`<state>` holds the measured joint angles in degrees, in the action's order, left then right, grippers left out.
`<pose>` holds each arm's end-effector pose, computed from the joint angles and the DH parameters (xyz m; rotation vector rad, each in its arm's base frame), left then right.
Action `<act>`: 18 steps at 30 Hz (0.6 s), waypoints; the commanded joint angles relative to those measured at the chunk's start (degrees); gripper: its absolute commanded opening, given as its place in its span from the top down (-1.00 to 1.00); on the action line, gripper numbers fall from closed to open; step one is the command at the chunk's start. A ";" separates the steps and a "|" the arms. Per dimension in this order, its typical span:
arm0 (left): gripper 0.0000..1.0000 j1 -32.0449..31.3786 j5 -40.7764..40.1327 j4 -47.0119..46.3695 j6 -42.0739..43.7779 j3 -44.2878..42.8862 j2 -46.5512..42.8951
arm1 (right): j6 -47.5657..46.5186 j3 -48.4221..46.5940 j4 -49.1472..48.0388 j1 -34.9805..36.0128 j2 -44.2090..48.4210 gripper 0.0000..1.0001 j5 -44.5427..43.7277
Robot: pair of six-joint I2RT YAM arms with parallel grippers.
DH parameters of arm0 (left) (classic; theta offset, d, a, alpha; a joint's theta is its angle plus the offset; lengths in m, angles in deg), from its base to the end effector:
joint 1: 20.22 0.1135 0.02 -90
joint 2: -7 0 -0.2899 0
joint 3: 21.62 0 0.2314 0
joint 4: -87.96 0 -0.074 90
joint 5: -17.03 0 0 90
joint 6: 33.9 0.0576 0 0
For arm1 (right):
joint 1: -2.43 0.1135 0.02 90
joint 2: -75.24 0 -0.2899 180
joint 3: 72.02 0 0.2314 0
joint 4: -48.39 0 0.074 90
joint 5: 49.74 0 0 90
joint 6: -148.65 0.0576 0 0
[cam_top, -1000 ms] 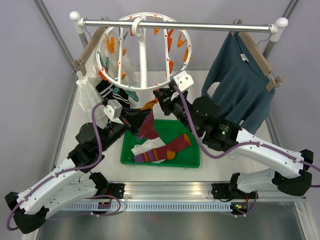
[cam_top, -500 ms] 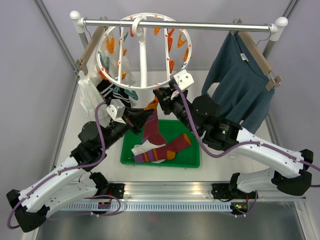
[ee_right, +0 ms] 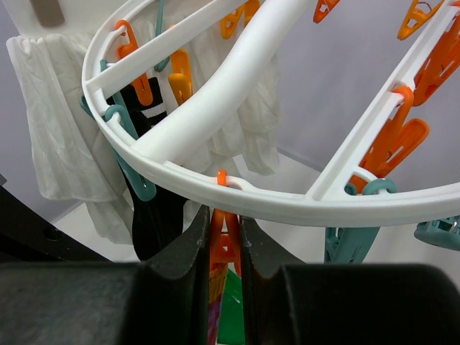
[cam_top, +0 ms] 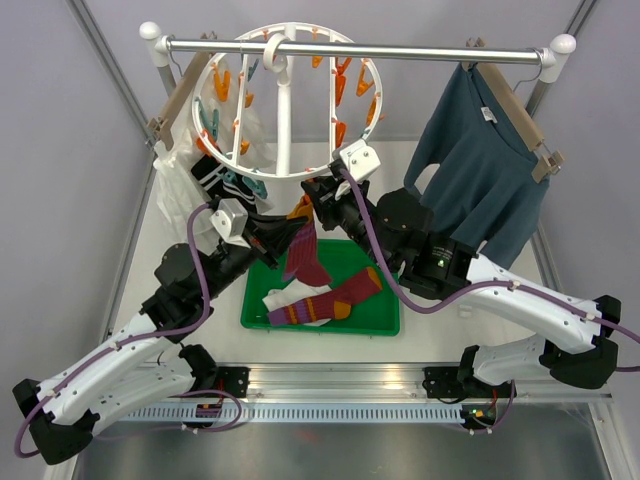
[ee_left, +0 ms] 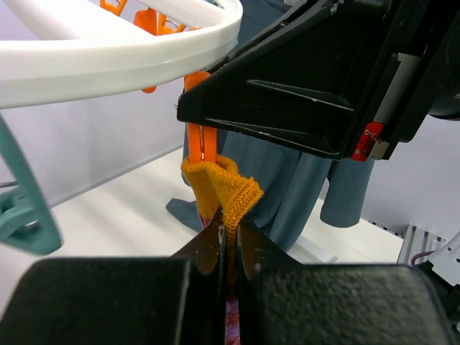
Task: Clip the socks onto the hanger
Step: Clamp the sock onto the hanger.
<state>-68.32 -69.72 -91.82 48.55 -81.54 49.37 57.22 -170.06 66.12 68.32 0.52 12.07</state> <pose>0.0991 -0.1153 0.4178 0.5041 1.2179 -0.8689 0.1393 0.2447 0.4969 -0.4709 1.4336 0.5463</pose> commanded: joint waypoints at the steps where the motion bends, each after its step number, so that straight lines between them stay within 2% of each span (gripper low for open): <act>1: 0.95 -0.07 0.18 -4.09 2.10 0.15 -0.27 | 0.82 -2.51 0.38 0.38 -0.16 0.99 -0.20; 10: 0.95 -0.07 -4.37 -7.16 2.19 0.32 0.43 | 1.26 -3.31 1.34 0.56 -0.52 1.00 0.06; 18: 0.95 -0.07 -4.30 -8.22 1.66 -0.12 2.01 | 1.26 -3.04 1.34 0.73 -0.17 0.99 -0.38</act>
<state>-68.32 -73.00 -96.50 48.70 -81.25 50.94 57.61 -171.15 67.36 68.60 0.37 11.92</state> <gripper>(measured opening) 0.043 0.216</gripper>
